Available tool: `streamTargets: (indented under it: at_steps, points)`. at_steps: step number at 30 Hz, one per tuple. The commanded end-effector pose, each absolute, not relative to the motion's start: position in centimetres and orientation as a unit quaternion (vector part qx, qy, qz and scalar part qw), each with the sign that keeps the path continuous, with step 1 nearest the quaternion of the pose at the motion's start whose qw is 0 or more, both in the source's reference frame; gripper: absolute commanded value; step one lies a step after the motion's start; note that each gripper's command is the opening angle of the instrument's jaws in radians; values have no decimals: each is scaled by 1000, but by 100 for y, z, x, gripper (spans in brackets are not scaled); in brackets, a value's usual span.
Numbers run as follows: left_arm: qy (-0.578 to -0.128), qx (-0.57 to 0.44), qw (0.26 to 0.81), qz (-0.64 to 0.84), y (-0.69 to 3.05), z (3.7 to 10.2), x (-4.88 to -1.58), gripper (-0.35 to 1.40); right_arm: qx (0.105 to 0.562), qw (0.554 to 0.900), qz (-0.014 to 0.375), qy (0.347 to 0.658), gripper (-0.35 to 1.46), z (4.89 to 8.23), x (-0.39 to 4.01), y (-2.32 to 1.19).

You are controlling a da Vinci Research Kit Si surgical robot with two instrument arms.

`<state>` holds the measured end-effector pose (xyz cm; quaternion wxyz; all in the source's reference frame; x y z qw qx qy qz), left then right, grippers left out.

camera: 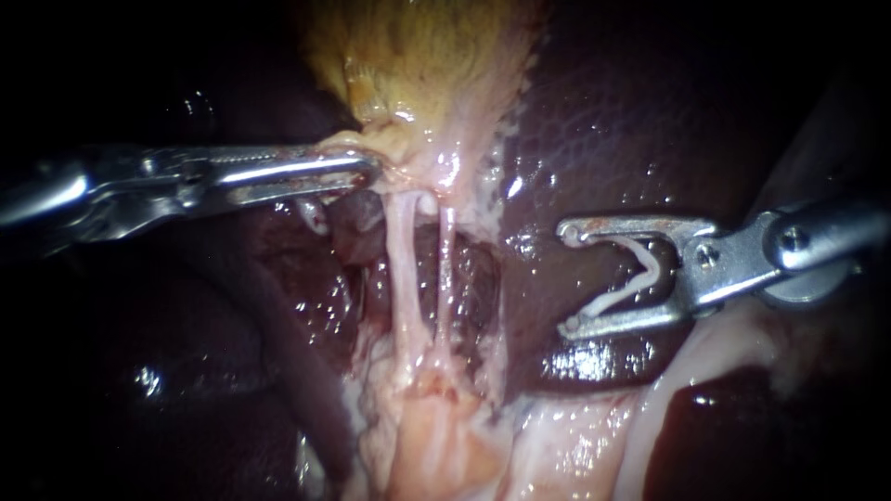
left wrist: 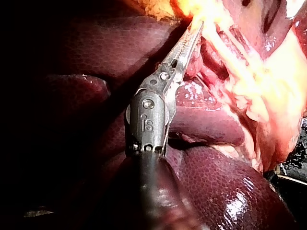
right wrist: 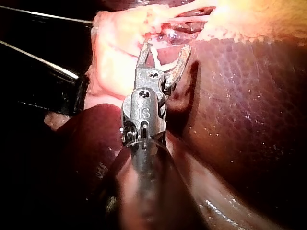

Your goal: Grabbing gallbladder

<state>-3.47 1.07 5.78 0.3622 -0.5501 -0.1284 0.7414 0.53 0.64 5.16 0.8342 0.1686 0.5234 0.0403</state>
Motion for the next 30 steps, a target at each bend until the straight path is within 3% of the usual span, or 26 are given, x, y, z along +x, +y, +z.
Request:
streamTargets:
  at_steps: [1, 15, 30]
  points:
    - [-131, -551, 362, 741, 110, 573, -343, -35, 169, 834, 40, 524, 50, 515, 53, 64]
    - [-128, -564, 383, 721, 132, 511, -301, -35, 169, 834, 40, 524, 50, 517, 53, 65]
    - [-125, -563, 385, 721, 128, 509, -301, -35, 168, 834, 40, 523, 50, 517, 53, 65]
